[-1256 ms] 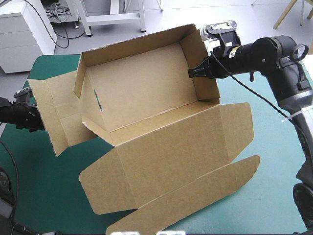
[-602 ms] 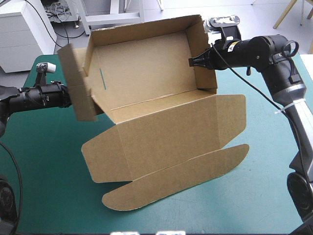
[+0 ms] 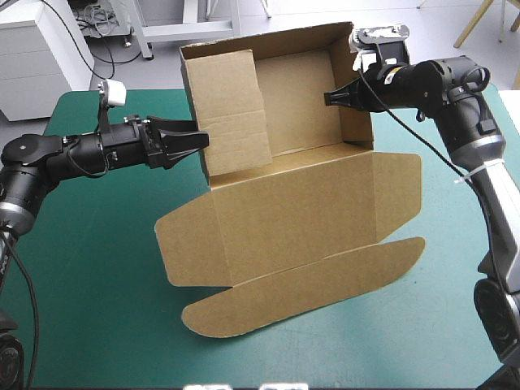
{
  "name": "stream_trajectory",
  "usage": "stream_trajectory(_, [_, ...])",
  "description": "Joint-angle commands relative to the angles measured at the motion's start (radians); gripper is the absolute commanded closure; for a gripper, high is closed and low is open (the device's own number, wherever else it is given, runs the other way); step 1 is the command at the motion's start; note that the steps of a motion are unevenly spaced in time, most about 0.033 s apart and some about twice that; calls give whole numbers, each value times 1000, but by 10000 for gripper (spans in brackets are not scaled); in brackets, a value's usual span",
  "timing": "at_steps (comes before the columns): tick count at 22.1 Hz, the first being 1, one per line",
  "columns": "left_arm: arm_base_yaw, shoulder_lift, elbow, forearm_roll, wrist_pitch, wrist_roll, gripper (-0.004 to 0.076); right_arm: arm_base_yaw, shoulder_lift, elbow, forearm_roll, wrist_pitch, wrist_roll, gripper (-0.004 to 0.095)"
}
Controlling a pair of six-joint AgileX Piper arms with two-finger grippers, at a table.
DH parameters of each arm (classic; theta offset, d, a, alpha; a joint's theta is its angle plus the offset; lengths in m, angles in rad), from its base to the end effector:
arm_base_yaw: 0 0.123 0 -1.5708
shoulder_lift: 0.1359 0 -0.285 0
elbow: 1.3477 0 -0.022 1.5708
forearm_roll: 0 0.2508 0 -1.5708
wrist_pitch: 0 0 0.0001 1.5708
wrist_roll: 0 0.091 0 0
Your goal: Fold the box
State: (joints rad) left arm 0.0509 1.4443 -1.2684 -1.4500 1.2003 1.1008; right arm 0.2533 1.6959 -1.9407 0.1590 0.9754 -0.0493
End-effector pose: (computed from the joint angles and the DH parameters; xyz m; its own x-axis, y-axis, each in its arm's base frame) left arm 0.2902 -0.0696 0.3946 -0.4972 -0.0808 -0.8639 0.7713 0.4148 -0.4827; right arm 0.3609 0.1058 0.4471 -0.5899 -0.1113 -0.7998 -0.3269 0.9386 0.1104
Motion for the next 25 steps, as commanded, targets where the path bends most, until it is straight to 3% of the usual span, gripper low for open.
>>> stream_trajectory(1, [-18,-36,-30,-234,62,2,210,3,-44,-27,49,-73,16,926])
stream_trajectory(6, [-18,-36,-30,-242,76,0,210,3,-44,-27,20,-72,25,926])
stream_trajectory(9, [-18,-40,-30,-125,-11,-98,210,20,-44,-27,-11,-65,32,925])
stream_trajectory(13, [-51,-82,-33,224,-269,-396,210,138,-44,-27,-293,-78,212,926])
stream_trajectory(16, [-169,-117,-33,585,-478,-678,210,186,-44,-27,-360,-91,270,926])
stream_trajectory(17, [-230,-124,-33,738,-553,-836,210,204,-44,-27,-372,-99,277,926])
stream_trajectory(22, [-342,-114,-33,1130,-631,-1177,217,244,-44,-27,-428,-106,295,926])
stream_trajectory(25, [-366,-111,-41,1245,-640,-1287,235,273,-44,-27,-471,-104,312,926])
